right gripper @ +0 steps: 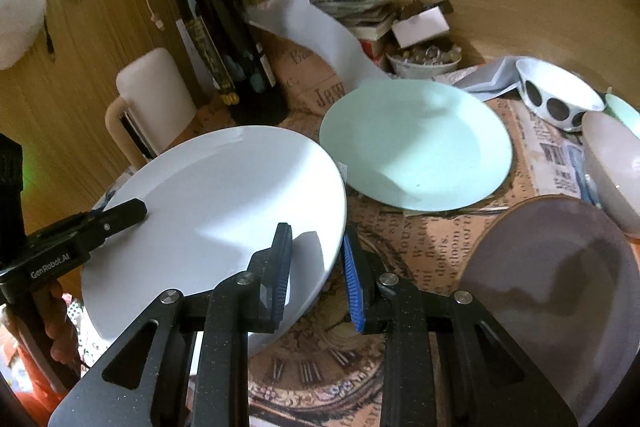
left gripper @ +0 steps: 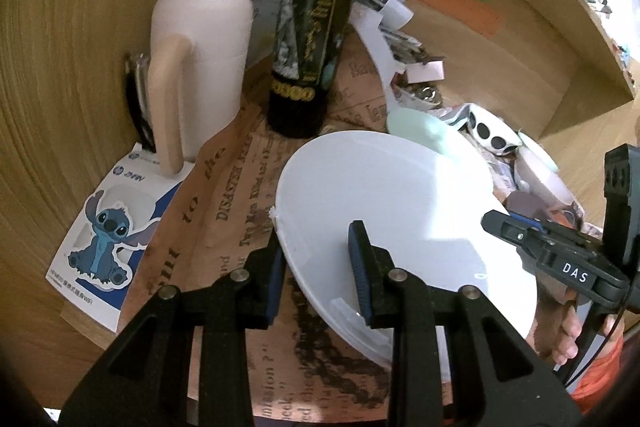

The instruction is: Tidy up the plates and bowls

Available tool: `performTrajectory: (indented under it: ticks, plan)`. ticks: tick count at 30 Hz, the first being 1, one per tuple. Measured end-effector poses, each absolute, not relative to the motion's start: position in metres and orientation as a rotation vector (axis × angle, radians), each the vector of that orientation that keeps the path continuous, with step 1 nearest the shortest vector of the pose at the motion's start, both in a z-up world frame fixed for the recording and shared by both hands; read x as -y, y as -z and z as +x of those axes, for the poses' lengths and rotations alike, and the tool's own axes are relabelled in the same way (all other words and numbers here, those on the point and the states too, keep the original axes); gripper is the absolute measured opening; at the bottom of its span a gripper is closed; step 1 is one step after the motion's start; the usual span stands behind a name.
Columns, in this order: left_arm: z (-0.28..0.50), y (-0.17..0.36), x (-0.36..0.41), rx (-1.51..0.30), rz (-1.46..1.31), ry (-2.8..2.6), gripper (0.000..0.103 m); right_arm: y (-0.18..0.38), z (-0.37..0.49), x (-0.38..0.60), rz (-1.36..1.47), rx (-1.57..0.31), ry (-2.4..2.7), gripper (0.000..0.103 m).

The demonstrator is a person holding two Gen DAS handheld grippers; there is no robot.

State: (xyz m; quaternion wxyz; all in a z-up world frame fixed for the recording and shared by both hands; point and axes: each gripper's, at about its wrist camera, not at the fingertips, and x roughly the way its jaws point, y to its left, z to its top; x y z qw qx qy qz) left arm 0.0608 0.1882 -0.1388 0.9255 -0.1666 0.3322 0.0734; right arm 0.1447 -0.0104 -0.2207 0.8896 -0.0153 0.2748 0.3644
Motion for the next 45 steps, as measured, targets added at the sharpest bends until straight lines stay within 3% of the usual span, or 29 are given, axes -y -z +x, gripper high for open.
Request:
performTrajectory:
  ticks: [21,45]
  plan:
    - [0.069,0.104,-0.118,-0.605,-0.26,-0.062,0.03,0.197,0.129,0.091,0.038,-0.451,-0.699,0.023]
    - [0.107,0.102,-0.032,-0.656,-0.221,0.067,0.03,0.207,0.126,0.185,0.125,-0.431,-0.575,0.023]
